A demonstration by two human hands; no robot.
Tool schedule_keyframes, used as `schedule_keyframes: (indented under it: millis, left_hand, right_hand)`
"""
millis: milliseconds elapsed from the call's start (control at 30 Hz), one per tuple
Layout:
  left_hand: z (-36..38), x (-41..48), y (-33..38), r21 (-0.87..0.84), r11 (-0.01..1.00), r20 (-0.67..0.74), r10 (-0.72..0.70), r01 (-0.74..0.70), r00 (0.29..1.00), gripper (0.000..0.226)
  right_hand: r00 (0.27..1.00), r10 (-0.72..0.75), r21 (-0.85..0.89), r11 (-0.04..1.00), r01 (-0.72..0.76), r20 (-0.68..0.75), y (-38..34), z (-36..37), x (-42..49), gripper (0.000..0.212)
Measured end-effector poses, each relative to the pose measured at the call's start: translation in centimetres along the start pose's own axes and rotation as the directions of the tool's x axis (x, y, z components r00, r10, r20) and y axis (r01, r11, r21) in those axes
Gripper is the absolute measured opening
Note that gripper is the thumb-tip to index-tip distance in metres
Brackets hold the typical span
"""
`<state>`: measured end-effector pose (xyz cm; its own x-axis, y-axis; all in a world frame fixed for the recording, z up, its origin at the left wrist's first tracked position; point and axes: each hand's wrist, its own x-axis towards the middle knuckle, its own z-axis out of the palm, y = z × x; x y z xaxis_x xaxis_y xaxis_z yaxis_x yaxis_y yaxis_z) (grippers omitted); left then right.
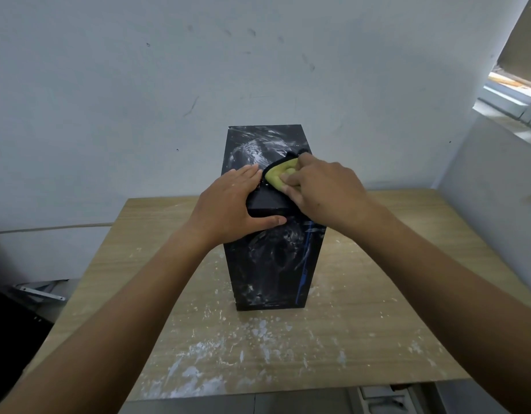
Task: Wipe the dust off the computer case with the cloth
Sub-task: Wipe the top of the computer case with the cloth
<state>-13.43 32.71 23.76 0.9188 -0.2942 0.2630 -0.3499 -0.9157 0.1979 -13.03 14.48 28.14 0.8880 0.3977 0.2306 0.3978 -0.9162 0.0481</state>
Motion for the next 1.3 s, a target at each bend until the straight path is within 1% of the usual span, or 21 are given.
schedule_keyframes:
  millis: [100, 167, 267, 367, 433, 567, 700, 833, 1033, 1133, 1300]
  left_hand:
    - [0.0, 0.0, 0.0, 0.001, 1.0, -0.001, 0.006, -0.006, 1.0, 0.116]
    - [0.0, 0.0, -0.1, 0.002, 1.0, -0.001, 0.008, -0.008, 1.0, 0.116]
    - [0.0, 0.0, -0.1, 0.003, 1.0, 0.008, 0.01, -0.01, 1.0, 0.116]
    - [0.0, 0.0, 0.0, -0.003, 1.0, 0.004, 0.008, -0.008, 1.0, 0.115]
    - [0.0, 0.0, 0.0, -0.011, 1.0, -0.003, 0.007, -0.007, 1.0, 0.114]
    - [0.0, -0.1, 0.0, -0.016, 1.0, -0.012, 0.005, -0.005, 1.0, 0.111]
    - [-0.1, -0.1, 0.1, -0.011, 1.0, -0.028, 0.012, -0.012, 1.0, 0.107]
    - [-0.1, -0.1, 0.1, -0.01, 1.0, -0.04, 0.018, -0.018, 0.999, 0.106]
    - [-0.3, -0.1, 0.2, -0.004, 1.0, -0.008, 0.011, -0.011, 1.0, 0.113]
    - [-0.3, -0.1, 0.3, 0.011, 1.0, 0.003, 0.013, -0.013, 1.0, 0.111]
    - [-0.3, -0.1, 0.2, 0.017, 0.999, -0.019, 0.027, -0.027, 0.999, 0.107]
  right_hand:
    - [0.997, -0.074, 0.09, 0.993, 0.073, 0.003, 0.3, -0.5, -2.1, 0.034]
    - [0.996, -0.09, 0.139, 0.987, 0.086, 0.022, 1.1, -1.0, -3.4, 0.034]
    - [0.998, -0.037, 0.153, 0.988, 0.029, 0.045, 2.6, -1.4, -4.1, 0.035]
    - [0.996, 0.059, 0.122, 0.99, -0.067, 0.072, 3.6, -1.2, -3.1, 0.035]
    - [0.992, 0.099, 0.099, 0.989, -0.107, 0.079, 3.5, -1.0, -2.0, 0.034]
    - [0.992, 0.123, 0.001, 0.992, -0.123, 0.037, 1.7, -0.6, 0.0, 0.033]
    - [0.997, 0.074, -0.028, 0.997, -0.074, -0.005, -0.3, 0.1, 0.3, 0.032]
    - [0.999, 0.03, 0.007, 1.0, -0.03, -0.033, -1.0, 0.1, -0.9, 0.034]
    - [0.998, -0.057, 0.145, 0.988, 0.058, -0.01, 0.2, -0.3, -3.5, 0.035]
    - [1.0, -0.026, 0.143, 0.989, 0.027, -0.008, 1.3, -0.3, -4.0, 0.039]
    - [0.992, 0.037, 0.075, 0.997, -0.028, -0.117, 1.0, 1.1, -3.2, 0.038]
